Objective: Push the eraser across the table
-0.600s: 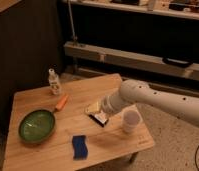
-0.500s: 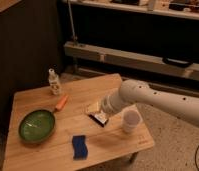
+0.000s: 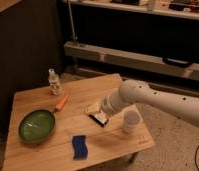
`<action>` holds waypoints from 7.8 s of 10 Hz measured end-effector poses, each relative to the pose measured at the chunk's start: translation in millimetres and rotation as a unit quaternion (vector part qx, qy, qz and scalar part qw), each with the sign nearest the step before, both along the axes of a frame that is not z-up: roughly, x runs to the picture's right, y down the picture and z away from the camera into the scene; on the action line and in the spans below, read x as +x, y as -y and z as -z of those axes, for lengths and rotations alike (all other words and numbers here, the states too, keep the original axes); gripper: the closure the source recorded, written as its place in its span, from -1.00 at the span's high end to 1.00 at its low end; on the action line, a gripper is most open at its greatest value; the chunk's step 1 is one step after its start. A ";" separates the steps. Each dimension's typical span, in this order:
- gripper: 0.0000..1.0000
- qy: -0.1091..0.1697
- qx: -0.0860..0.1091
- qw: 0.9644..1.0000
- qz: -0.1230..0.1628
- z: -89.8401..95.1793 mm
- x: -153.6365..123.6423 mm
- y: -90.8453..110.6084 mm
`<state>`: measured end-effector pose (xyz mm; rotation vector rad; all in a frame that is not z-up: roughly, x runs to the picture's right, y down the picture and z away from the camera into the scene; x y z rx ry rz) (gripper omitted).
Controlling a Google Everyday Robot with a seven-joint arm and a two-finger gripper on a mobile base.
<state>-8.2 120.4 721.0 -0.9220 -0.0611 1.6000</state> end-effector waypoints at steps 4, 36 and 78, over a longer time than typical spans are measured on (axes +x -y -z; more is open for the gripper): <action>0.49 0.000 0.000 1.000 0.000 0.0 0.0 0.0; 0.49 0.000 0.000 1.000 0.000 0.0 0.0 0.0; -0.86 -0.114 -0.015 0.988 0.103 -167.8 30.3 -6.8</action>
